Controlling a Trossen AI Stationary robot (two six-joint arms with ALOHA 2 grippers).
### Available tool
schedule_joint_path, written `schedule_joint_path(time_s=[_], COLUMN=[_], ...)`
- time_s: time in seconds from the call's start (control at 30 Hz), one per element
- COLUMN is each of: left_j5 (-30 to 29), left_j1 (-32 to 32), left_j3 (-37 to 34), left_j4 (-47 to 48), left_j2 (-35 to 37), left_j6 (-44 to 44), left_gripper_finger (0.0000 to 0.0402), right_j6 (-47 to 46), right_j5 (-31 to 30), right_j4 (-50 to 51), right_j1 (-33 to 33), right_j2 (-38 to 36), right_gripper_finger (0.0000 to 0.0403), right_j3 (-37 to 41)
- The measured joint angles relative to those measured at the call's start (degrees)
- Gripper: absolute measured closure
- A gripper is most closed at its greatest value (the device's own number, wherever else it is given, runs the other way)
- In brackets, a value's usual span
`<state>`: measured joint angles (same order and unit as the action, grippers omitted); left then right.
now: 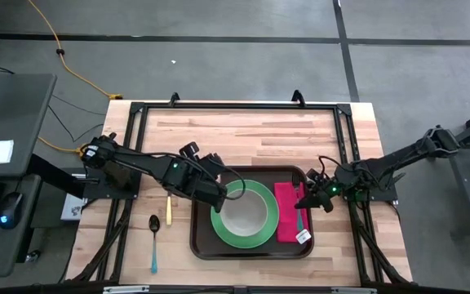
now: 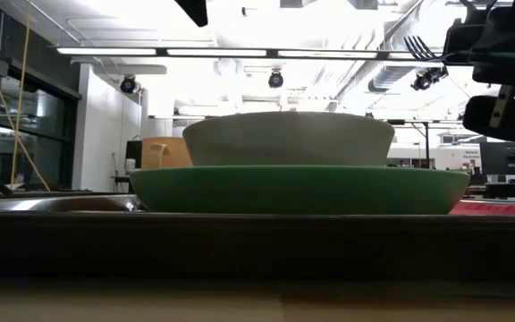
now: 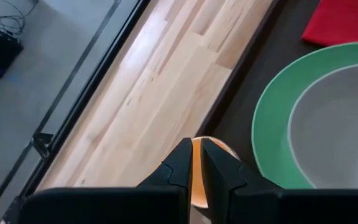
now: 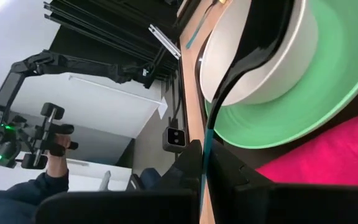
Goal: Set up tray
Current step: Put the blue fork on top of the red napkin
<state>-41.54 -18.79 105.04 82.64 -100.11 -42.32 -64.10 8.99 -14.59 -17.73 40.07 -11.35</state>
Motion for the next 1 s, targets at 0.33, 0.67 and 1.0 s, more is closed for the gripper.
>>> schedule_joint_path(time_s=[0.33, 0.67, 1.0], left_j5=[0.57, 2.38, 3.67], left_j1=[0.00, 0.00, 0.00], left_j3=[-7.77, -25.12, -40.40], left_j4=[-3.59, -23.00, -37.48], left_j2=[6.35, 17.87, 27.85], left_j6=[0.07, 5.88, 9.83], left_gripper_finger=[0.0339, 0.0339, 0.0339], right_j6=[-1.08, -3.18, -4.18], right_j5=[-3.92, -8.30, -12.52], right_j4=[0.04, 0.12, 0.25], right_j1=[-2.36, -5.42, -7.45], right_j2=[0.27, 2.15, 3.32], right_gripper_finger=[0.0403, 0.0403, 0.0403], right_j3=[0.02, 0.04, 0.04])
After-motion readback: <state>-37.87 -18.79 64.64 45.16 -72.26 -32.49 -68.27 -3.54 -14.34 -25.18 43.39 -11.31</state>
